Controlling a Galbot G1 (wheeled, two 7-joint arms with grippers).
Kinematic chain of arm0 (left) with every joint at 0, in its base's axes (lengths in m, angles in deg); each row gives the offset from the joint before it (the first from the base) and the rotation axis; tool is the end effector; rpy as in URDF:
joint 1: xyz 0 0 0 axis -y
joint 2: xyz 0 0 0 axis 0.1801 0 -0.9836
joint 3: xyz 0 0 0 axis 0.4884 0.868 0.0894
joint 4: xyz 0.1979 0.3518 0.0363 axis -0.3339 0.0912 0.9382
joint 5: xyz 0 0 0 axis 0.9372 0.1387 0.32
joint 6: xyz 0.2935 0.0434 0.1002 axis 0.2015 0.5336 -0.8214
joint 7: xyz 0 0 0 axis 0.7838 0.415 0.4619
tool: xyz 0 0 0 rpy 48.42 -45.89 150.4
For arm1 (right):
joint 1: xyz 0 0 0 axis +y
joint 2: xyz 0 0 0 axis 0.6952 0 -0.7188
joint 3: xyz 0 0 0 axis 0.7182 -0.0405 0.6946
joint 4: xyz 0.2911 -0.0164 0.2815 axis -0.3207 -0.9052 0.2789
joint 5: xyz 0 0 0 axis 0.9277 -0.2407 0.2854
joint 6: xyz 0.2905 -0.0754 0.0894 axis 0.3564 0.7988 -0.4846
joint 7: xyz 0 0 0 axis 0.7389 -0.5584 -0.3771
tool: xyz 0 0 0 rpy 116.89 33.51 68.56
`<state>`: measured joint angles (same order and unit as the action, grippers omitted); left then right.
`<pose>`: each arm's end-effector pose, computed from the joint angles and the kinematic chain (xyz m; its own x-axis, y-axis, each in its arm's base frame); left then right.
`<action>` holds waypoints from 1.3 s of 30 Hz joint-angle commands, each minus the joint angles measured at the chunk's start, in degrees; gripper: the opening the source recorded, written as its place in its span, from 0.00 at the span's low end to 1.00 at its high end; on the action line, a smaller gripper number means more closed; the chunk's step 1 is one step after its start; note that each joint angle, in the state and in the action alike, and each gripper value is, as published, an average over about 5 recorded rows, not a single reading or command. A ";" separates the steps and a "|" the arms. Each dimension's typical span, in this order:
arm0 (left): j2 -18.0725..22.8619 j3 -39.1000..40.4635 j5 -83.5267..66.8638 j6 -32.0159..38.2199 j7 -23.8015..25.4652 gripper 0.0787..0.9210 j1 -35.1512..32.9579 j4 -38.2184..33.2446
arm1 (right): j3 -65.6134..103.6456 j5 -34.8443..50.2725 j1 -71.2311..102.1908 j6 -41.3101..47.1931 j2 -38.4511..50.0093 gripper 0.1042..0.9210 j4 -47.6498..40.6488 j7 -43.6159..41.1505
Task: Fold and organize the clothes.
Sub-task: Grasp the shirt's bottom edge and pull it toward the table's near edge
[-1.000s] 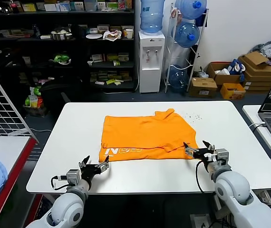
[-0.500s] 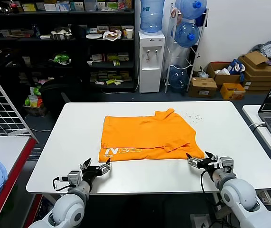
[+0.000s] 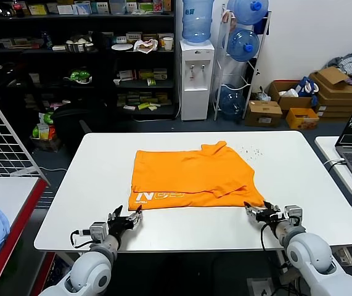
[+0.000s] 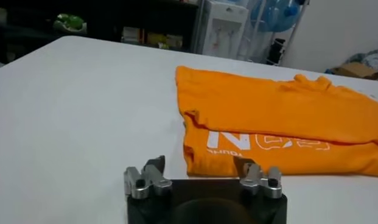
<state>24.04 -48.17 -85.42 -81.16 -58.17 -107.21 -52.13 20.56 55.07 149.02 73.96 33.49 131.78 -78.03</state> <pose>0.2148 0.0654 -0.3836 -0.8620 0.1645 0.4795 0.1014 0.9827 -0.1549 0.2201 -0.1773 -0.3556 -0.8008 -0.1062 0.5894 -0.0767 0.9942 0.0750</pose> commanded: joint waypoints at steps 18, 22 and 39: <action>-0.48 -0.13 0.17 0.15 -1.29 0.06 -1.01 -2.20 | 0.98 1.53 2.52 -0.83 0.55 0.03 4.15 1.94; -2.04 -1.17 0.04 0.16 -2.30 0.02 -3.67 -6.50 | 1.93 3.04 5.47 -0.21 1.15 0.03 8.36 4.47; -8.12 -6.33 1.50 0.33 -3.46 0.02 -23.85 -20.26 | 12.19 1.83 26.60 -1.73 -0.63 0.03 16.34 6.78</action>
<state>17.93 -52.98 -84.45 -80.87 -61.31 -122.30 -66.86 29.48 57.00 168.14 72.82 32.93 145.64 -72.23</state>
